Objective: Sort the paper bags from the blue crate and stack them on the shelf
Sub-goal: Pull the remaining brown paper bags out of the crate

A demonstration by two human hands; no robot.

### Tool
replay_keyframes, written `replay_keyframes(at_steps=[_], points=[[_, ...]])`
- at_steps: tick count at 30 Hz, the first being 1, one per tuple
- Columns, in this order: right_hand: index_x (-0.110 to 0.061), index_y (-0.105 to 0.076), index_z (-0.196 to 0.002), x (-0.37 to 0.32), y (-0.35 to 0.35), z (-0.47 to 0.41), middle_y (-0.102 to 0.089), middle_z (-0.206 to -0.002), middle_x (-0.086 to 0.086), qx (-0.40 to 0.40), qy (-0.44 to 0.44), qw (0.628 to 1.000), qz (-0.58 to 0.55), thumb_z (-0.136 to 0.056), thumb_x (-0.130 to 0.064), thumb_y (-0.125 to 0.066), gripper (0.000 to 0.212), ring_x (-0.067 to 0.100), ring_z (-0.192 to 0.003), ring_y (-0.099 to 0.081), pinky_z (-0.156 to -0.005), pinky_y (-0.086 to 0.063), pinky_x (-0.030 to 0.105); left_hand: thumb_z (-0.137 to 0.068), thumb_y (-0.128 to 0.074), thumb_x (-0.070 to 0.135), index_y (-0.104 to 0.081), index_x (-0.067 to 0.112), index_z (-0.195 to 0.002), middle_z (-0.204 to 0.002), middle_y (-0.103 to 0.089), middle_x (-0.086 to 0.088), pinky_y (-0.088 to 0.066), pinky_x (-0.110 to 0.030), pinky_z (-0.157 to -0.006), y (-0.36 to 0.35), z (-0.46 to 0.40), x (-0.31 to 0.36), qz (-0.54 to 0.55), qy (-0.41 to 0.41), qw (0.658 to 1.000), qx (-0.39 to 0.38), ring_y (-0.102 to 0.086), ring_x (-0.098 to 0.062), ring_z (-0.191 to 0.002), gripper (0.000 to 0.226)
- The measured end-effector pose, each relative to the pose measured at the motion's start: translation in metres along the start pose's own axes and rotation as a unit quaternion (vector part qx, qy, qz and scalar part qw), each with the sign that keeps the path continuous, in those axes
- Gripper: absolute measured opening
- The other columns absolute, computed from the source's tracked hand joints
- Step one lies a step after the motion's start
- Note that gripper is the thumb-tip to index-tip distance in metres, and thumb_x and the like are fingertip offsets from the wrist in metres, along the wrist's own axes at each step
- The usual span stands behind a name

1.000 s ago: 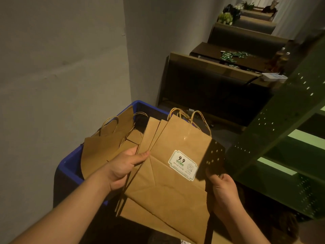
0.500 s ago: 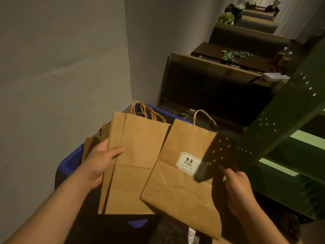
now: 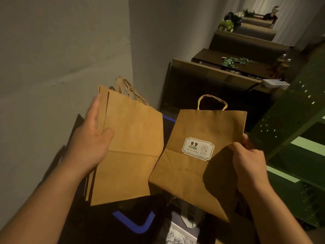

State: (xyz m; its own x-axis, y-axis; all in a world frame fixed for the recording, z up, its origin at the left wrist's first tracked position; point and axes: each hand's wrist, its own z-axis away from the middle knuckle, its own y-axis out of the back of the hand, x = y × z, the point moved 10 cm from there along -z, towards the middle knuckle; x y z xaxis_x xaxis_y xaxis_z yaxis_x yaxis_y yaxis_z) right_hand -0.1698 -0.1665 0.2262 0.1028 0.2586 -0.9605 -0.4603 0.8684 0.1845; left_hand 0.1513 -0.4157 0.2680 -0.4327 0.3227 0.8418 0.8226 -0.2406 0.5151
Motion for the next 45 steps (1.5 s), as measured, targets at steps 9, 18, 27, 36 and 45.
replay_keyframes(at_steps=[9, 18, 27, 36, 45], points=[[-0.046, -0.059, -0.123, -0.065, -0.096, 0.055, -0.067, -0.111, -0.015, -0.211, 0.095, 0.972, -0.038, -0.100, -0.019, -0.059, 0.036, 0.009, -0.097, -0.069, -0.073, -0.060, 0.031, -0.106, -0.049, 0.025, -0.065, 0.037, -0.134, -0.073, -0.069, 0.016, -0.034, -0.012, -0.040, -0.031, 0.016, 0.043, -0.071, -0.029, 0.995, -0.064, -0.052, 0.000, -0.044, 0.034], [-0.037, -0.039, -0.152, -0.052, -0.183, 0.085, -0.058, -0.127, -0.004, -0.315, 0.073, 0.944, -0.064, -0.099, -0.028, -0.062, 0.059, 0.017, -0.107, -0.066, -0.092, -0.060, 0.042, -0.079, -0.068, 0.070, -0.049, 0.036, -0.149, -0.142, -0.050, 0.025, -0.055, -0.042, -0.101, -0.043, 0.032, 0.047, -0.009, 0.005, 0.989, -0.150, -0.061, 0.000, -0.114, 0.080], [-0.038, -0.031, -0.152, 0.025, -0.144, 0.044, -0.034, -0.147, -0.007, -0.170, 0.057, 0.977, 0.118, -0.091, -0.043, -0.066, 0.071, 0.020, -0.132, -0.047, -0.099, -0.053, 0.047, -0.093, -0.073, 0.012, 0.000, 0.083, -0.137, -0.163, -0.032, 0.018, -0.040, -0.051, -0.115, -0.012, 0.022, 0.017, 0.099, 0.038, 0.991, -0.075, -0.040, -0.015, -0.147, 0.110], [-0.025, -0.062, -0.121, 0.046, -0.132, 0.037, -0.077, -0.097, -0.010, -0.254, -0.046, 0.966, 0.005, -0.098, -0.046, -0.057, 0.031, 0.012, -0.089, -0.075, -0.076, -0.054, 0.027, -0.099, -0.054, -0.002, -0.052, 0.037, -0.140, -0.111, -0.077, 0.005, -0.061, -0.037, -0.071, -0.030, 0.020, -0.015, 0.258, 0.123, 0.952, -0.112, -0.076, -0.021, -0.101, 0.057], [-0.021, -0.064, -0.119, 0.055, -0.104, 0.032, -0.077, -0.087, 0.000, -0.277, -0.084, 0.957, 0.021, -0.099, -0.023, -0.061, 0.020, 0.026, -0.081, -0.074, -0.068, -0.053, 0.032, -0.098, -0.056, 0.006, -0.052, 0.030, -0.145, -0.115, -0.076, -0.004, -0.060, -0.050, -0.085, -0.094, 0.042, -0.053, 0.317, 0.241, 0.898, -0.185, -0.072, -0.029, -0.103, 0.053]])
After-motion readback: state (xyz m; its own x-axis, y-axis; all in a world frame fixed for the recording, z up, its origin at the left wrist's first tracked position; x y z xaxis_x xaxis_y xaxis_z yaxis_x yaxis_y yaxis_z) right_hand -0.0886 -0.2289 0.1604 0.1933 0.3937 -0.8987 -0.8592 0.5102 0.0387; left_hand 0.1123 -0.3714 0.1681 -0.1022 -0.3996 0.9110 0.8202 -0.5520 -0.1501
